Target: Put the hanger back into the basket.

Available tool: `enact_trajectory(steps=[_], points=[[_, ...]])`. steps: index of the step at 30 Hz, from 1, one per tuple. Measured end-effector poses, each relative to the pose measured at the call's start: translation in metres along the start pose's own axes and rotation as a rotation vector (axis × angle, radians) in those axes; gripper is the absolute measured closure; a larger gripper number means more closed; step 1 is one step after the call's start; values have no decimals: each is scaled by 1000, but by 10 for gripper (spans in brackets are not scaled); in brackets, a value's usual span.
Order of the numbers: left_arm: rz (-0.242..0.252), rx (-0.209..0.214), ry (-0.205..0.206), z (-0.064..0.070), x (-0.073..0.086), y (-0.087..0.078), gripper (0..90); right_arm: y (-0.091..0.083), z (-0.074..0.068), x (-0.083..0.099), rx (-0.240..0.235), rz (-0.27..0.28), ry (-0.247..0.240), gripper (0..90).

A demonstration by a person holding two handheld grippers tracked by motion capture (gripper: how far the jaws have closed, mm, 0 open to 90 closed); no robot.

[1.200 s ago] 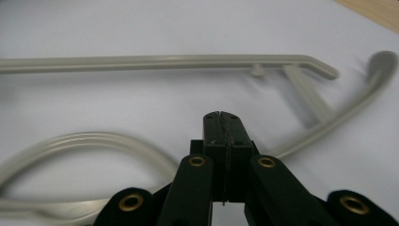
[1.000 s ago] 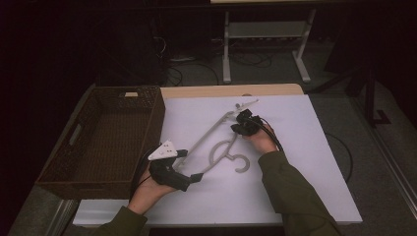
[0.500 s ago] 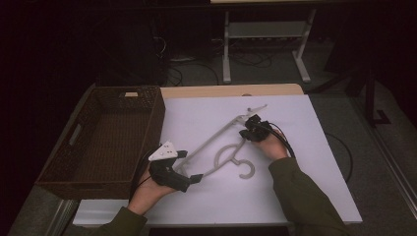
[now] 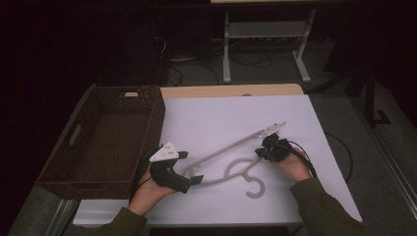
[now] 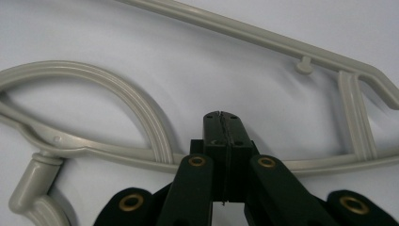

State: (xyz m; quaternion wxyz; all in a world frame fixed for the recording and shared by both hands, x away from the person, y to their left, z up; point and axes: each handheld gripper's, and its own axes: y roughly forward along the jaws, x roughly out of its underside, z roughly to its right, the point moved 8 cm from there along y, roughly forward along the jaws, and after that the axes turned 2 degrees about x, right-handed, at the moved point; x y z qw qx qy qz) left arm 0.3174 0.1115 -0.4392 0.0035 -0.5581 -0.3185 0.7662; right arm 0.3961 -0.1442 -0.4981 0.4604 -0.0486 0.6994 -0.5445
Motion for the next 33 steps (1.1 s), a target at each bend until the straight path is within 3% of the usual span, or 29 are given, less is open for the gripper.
enact_trajectory(steps=[5, 9, 10, 15, 16, 23, 24, 28, 33], points=[[-9, 3, 5, 1, 1, 1, 0, -2, 2, -5, 2, 35, 7, 888], [-7, 3, 3, 0, 1, 1, 0, -16, -1, -9, -10, 88, 9, 777], [-7, 3, 2, 0, 2, 2, 0, -21, -4, -9, -17, 98, 24, 760], [-10, 2, 4, 0, 3, 1, 0, -41, -19, -6, -58, 164, -5, 719], [-10, 3, 3, 0, 3, 2, 0, -47, -28, 1, -82, 155, -15, 720], [-12, 5, 1, 1, 3, 4, 0, -56, -49, 21, -126, 148, -57, 723], [-11, 5, -4, 1, 3, 4, 0, -54, -53, 29, -130, 129, -78, 723], [-20, 7, 1, 1, 5, 5, 0, -47, -59, 38, -145, 88, -87, 722], [-21, 8, 1, 2, 6, 5, 0, -35, -61, 42, -149, 53, -106, 722]])
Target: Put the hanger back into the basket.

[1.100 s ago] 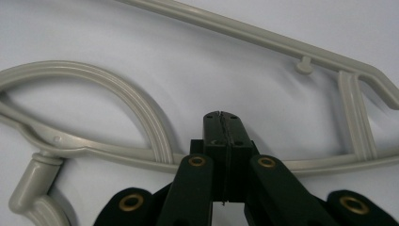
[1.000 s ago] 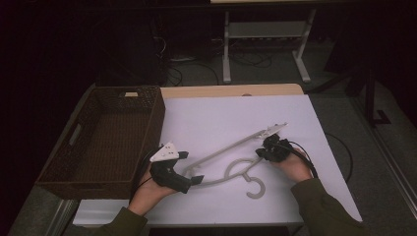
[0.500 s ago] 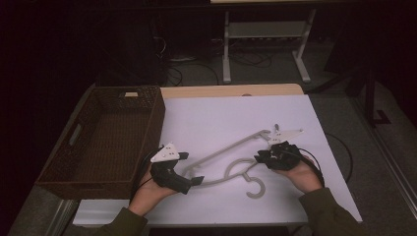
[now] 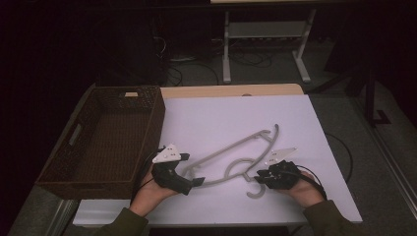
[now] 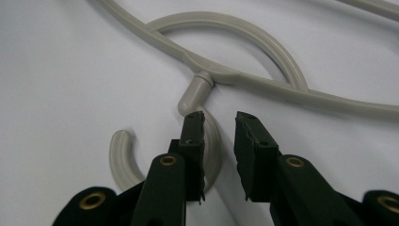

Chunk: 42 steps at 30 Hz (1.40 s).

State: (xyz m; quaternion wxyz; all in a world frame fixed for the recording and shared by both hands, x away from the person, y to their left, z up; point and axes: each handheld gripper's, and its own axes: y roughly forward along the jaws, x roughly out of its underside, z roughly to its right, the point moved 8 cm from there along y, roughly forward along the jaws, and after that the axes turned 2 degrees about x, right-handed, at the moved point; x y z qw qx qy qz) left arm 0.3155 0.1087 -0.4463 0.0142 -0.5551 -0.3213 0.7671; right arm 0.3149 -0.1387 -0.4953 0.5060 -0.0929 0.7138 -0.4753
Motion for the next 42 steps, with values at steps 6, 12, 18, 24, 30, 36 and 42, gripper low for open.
enact_trajectory(steps=[6, 12, 18, 24, 30, 36, 42], points=[[-3, 2, 1, 0, 1, 1, 0, 8, -1, 2, -12, -22, -4, 730], [-8, 2, 0, 1, 1, 3, 0, 9, -4, 3, 3, -23, -21, 771], [-15, 5, 1, 2, 3, 4, 0, 8, -4, 2, 7, -27, -23, 788], [-46, 3, 25, 2, 5, 7, 0, 4, -3, -4, -3, -20, -2, 790], [-75, 23, 44, 6, 8, 15, 0, -1, -2, -8, -11, -4, 9, 791], [-134, 56, 71, 10, 7, 32, 65, -5, -2, -12, -14, 0, 10, 791], [-230, 92, 100, 9, 10, 51, 218, -8, -1, -15, -18, 2, 14, 791]])
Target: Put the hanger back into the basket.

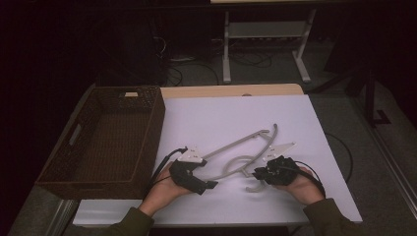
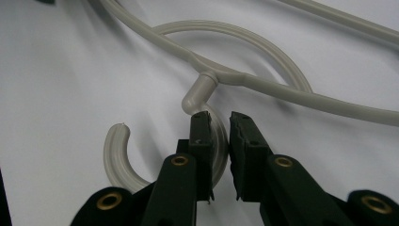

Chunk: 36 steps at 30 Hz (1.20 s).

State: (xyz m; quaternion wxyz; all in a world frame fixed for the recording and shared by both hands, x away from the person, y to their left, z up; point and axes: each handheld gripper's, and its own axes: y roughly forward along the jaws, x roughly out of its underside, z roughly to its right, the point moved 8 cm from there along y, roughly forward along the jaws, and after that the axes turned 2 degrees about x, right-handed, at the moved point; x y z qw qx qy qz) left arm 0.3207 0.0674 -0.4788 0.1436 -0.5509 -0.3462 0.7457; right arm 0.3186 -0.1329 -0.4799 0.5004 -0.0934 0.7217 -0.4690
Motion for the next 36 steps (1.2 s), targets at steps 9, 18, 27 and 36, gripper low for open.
enact_trajectory(steps=[9, 18, 27, 36], points=[[-98, 13, 12, -2, -4, 24, 472, -4, 1, -5, -3, 16, 3, 792], [-138, 39, -3, -4, -6, 33, 620, -8, 2, -9, -2, 32, 6, 792], [-153, 56, 15, -4, -10, 37, 793, -11, 3, -13, -4, 48, 6, 792], [-157, 78, 30, -2, -10, 35, 814, -13, 4, -16, -15, 93, -6, 667]])
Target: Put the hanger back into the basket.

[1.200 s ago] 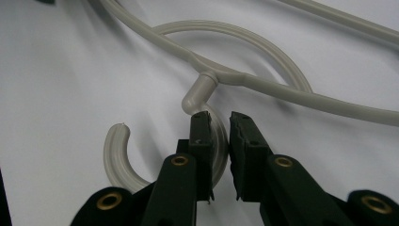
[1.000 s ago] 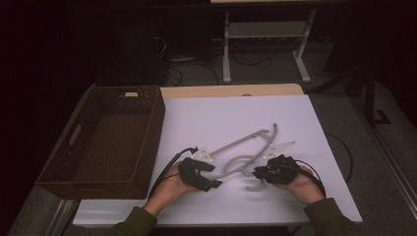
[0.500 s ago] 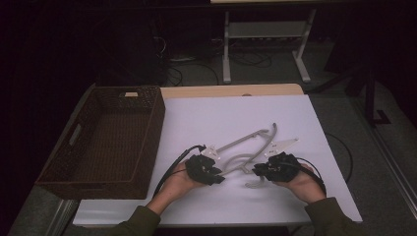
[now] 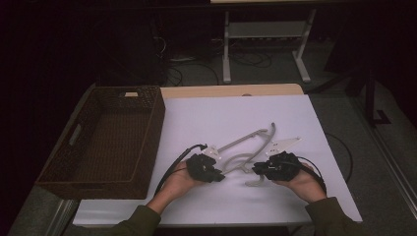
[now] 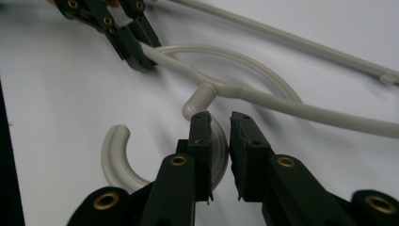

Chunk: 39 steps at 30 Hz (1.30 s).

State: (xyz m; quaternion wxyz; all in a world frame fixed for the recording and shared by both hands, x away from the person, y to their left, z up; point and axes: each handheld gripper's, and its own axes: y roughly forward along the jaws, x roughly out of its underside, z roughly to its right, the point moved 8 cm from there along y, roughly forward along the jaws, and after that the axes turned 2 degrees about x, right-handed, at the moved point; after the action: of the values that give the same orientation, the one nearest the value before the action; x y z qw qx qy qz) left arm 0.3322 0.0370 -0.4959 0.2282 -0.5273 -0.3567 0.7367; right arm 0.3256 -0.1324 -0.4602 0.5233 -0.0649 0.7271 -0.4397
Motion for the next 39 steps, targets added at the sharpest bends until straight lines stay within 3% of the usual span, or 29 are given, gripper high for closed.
enact_trajectory(steps=[7, 10, 18, 28, 39], points=[[10, 10, -11, 0, -1, -4, 818, -16, 10, -11, 31, 134, 76, 364], [23, 6, -13, 1, -3, -6, 819, -22, 14, -12, 42, 161, 92, 339], [50, 9, -19, 0, -7, -19, 820, -55, 36, -2, 133, 240, 141, 326], [96, 29, -33, 5, -23, -43, 820, -62, 40, 18, 160, 230, 175, 257], [128, -12, -52, 0, -55, -93, 820, -57, 31, 33, 141, 229, 181, 151]])
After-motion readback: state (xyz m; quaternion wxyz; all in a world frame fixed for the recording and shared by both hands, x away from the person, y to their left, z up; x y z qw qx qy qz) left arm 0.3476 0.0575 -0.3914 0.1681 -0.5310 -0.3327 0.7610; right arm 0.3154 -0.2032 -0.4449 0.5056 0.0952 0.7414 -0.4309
